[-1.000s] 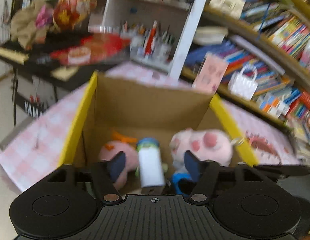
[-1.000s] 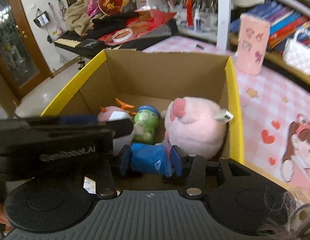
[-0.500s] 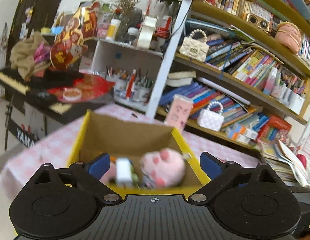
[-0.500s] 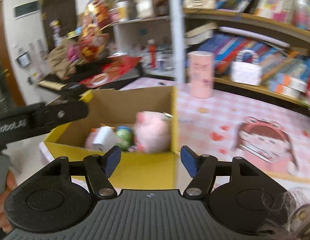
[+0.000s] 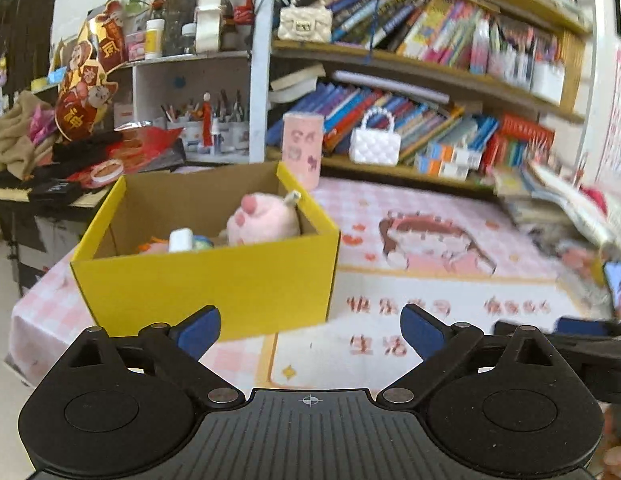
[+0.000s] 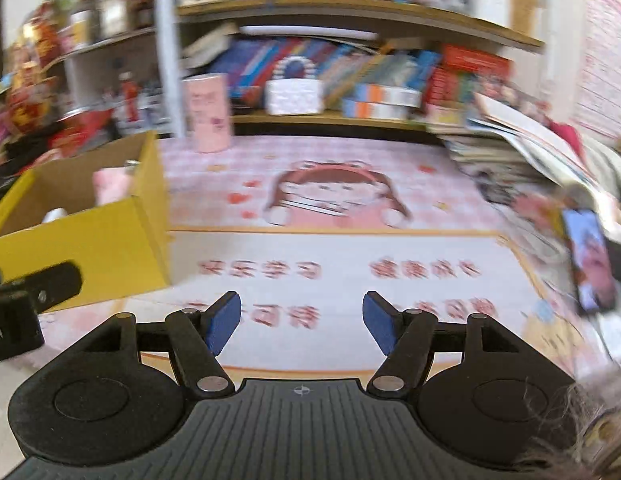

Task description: Organize objects

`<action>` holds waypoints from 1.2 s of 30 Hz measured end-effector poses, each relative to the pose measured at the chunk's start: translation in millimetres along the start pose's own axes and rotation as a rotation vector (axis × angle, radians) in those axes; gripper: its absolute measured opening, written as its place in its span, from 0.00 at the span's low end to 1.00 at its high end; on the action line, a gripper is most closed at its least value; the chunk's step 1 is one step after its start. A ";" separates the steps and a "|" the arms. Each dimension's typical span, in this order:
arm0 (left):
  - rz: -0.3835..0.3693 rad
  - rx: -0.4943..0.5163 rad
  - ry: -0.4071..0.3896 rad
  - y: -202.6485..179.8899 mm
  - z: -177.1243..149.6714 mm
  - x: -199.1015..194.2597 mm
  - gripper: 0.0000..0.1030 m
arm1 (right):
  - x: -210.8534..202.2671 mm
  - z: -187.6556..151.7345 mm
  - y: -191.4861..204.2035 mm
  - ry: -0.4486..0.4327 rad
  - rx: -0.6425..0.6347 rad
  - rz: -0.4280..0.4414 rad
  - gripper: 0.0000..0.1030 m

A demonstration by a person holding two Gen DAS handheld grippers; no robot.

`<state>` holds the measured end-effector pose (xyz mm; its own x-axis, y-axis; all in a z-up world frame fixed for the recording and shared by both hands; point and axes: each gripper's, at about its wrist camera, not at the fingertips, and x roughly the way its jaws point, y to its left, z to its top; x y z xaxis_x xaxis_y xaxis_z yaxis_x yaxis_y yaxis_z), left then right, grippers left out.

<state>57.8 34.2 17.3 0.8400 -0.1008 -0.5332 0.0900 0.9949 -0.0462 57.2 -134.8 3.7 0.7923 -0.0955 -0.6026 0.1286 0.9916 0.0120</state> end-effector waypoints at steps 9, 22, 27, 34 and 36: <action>0.069 0.076 0.016 -21.9 -19.6 -9.0 0.96 | -13.3 -26.5 -4.7 0.004 -0.006 -0.041 0.67; 0.067 0.050 0.052 -27.0 -31.5 -16.6 0.96 | -29.4 -41.3 -9.6 0.017 -0.010 -0.057 0.77; 0.098 0.066 0.072 -30.3 -33.9 -16.5 0.99 | -32.9 -43.4 -13.1 0.015 0.001 -0.080 0.83; 0.125 0.081 0.081 -33.0 -35.4 -17.6 1.00 | -33.1 -45.0 -10.9 0.024 -0.015 -0.098 0.84; 0.122 0.076 0.083 -32.0 -35.3 -18.1 1.00 | -32.8 -45.4 -11.0 0.028 -0.015 -0.097 0.84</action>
<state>20.8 4.6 -1.4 0.8005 0.0252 -0.5988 0.0328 0.9958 0.0856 2.7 -138.7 -12.8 0.7599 -0.1885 -0.6221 0.1945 0.9791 -0.0590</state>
